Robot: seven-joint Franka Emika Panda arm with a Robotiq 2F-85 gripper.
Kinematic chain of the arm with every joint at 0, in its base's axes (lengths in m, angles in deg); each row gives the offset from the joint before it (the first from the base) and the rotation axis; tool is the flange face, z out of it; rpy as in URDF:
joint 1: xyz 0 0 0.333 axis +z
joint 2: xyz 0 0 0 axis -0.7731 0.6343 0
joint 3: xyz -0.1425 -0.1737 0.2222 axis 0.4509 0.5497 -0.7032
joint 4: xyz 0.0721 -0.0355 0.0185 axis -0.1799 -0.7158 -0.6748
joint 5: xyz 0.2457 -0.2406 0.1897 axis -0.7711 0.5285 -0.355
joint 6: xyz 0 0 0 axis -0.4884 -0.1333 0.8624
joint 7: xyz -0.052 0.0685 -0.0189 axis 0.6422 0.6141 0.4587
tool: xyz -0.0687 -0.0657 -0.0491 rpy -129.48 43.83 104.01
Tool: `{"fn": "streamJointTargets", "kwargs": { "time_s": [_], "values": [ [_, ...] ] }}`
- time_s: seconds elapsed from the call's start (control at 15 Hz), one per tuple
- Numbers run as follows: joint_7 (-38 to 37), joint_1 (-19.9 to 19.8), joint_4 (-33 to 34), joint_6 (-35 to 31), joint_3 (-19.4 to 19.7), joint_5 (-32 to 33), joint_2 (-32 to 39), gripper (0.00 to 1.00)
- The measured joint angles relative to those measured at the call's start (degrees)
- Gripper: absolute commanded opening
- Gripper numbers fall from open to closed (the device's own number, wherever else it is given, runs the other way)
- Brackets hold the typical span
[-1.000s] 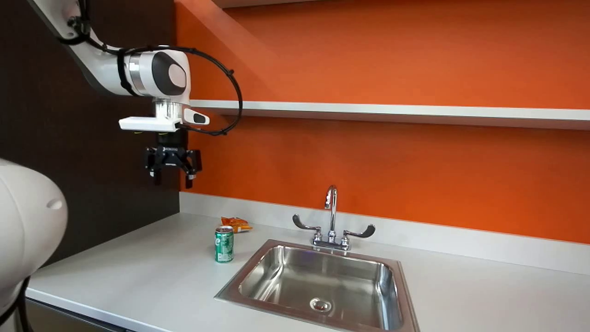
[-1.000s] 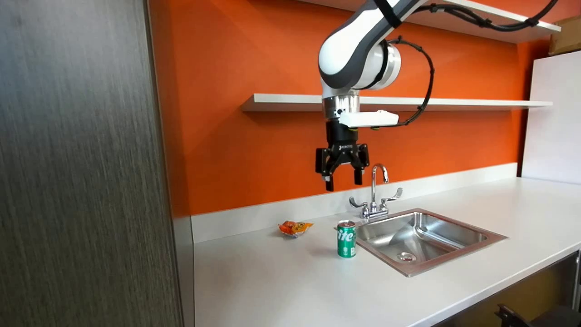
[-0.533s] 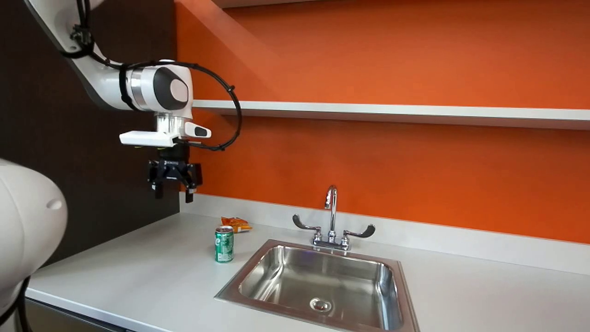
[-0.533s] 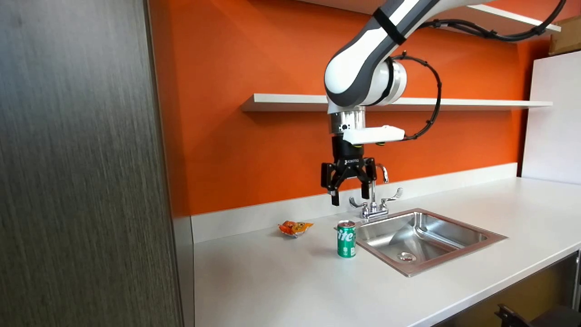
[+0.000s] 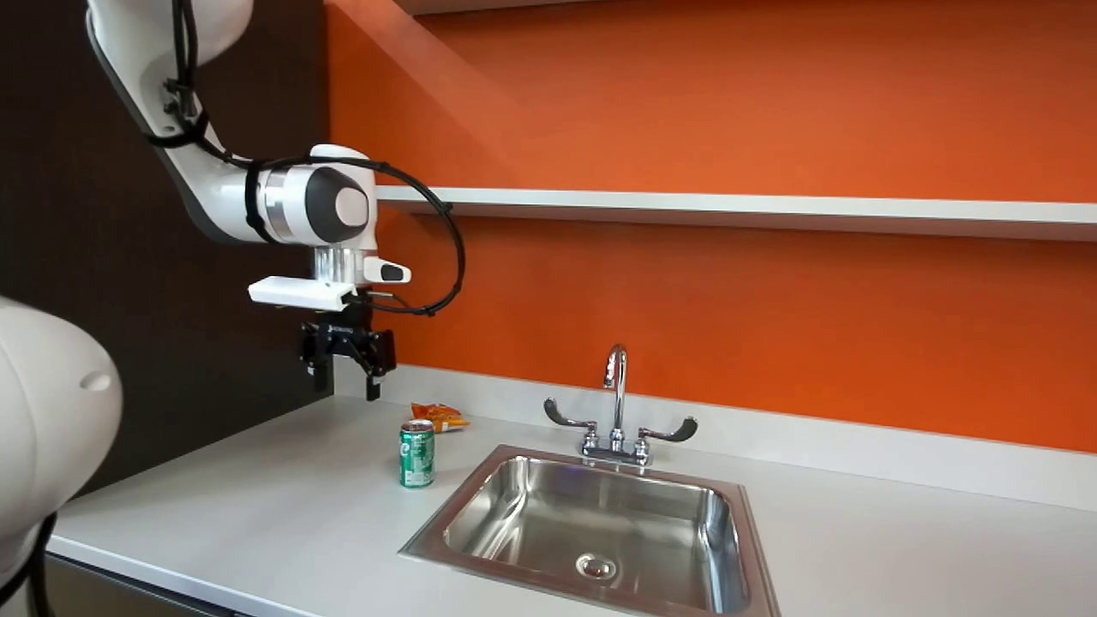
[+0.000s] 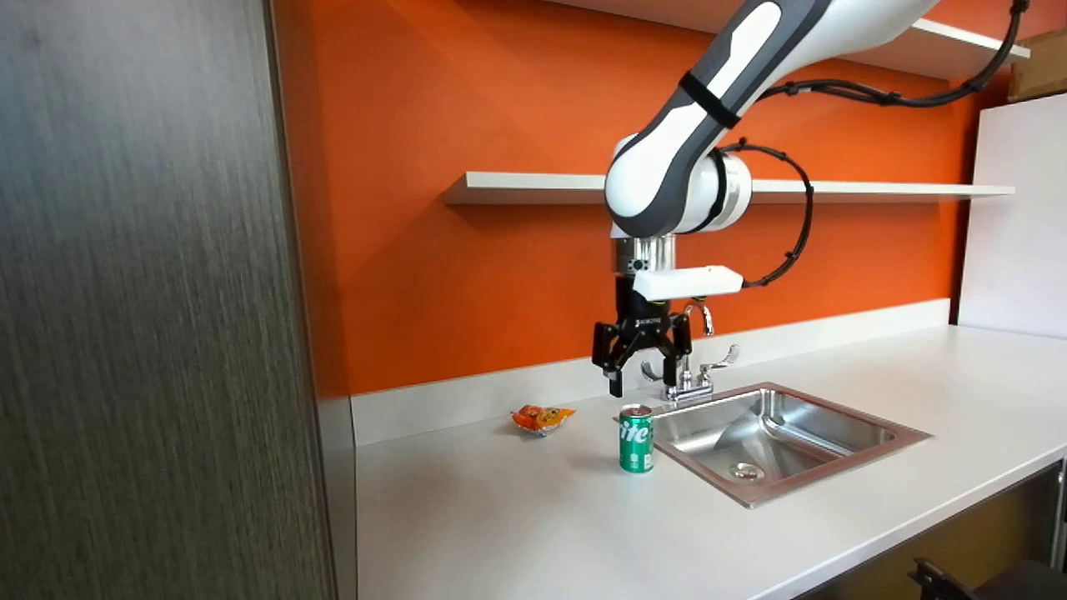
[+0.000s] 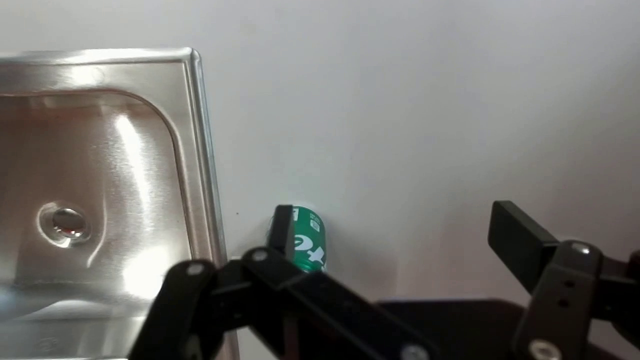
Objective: Put the can on the shelf
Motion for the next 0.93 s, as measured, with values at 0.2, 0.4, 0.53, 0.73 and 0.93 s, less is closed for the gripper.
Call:
{"fn": "streamJointTargets", "kwargs": {
  "time_s": [0.2, 0.4, 0.53, 0.73, 0.93],
  "values": [
    [-0.43, -0.34, 0.0, -2.63, 0.51, 0.46, 2.18, 1.0],
    [-1.38, -0.34, 0.02, -4.31, 0.73, 1.08, 3.99, 1.0],
    [-2.01, -0.34, 0.06, -5.22, 0.76, 1.78, 5.21, 1.0],
    [-2.42, -0.34, 0.28, -6.96, 1.04, 2.63, 7.58, 1.0],
    [-2.46, -0.34, 0.84, -8.8, 1.53, 2.89, 10.37, 1.0]
  ]
}}
